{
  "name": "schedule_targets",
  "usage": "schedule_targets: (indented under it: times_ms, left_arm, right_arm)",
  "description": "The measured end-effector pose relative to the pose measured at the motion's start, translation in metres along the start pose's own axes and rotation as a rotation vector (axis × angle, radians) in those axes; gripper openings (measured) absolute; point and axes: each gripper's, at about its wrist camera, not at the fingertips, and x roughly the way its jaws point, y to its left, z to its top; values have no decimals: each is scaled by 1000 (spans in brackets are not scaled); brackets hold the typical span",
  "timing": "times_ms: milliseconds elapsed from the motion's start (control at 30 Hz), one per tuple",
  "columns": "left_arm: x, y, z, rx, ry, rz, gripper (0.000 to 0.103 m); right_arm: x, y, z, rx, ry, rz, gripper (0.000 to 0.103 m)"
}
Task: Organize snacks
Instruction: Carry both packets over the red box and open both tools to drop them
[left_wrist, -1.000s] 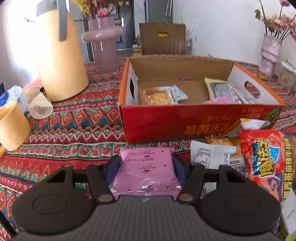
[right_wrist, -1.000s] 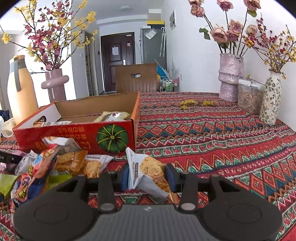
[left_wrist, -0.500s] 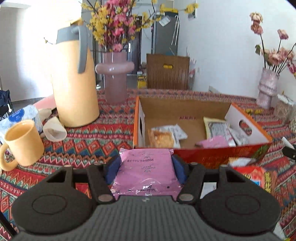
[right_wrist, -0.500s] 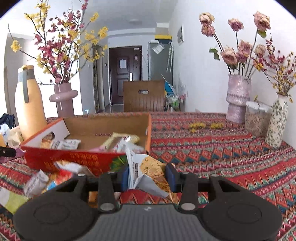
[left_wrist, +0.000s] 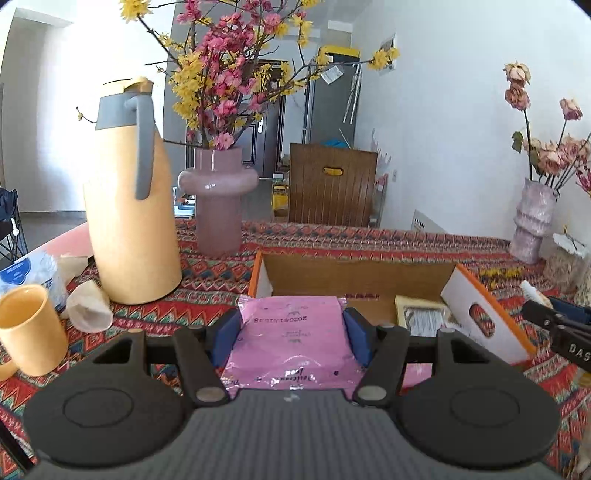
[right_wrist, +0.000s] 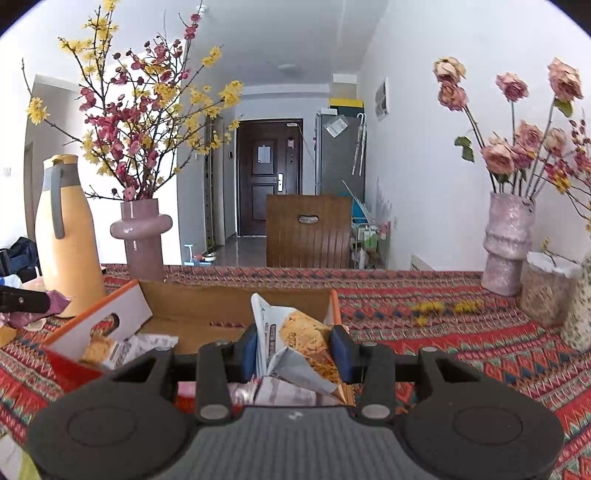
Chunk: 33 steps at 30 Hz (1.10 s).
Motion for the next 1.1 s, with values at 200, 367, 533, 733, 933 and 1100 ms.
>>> schedule_targets:
  times_ms: [200,367,533,733,933,1100]
  left_arm:
    - [25,-10,8,4,13,-3,62]
    - [47,-14,5,-6,30,9,62]
    - [64,-13,-6,-2,39,28,62]
    - [72,-12,-15,3,49,28,62]
    - [67,-8,-16,-17,30,10,67]
    - [52,-5,-15,-45,-46,19,103]
  right_arm:
    - [29,9,16,-2,-9,7,40]
    - [51,14,16,16,0,9,40]
    - [60,15,5,19,19,20,40]
    - [69,16,-4,14,61,29,41]
    - [72,18,-9,10,93,32,41]
    - [68,16,-9,24,81,26,73]
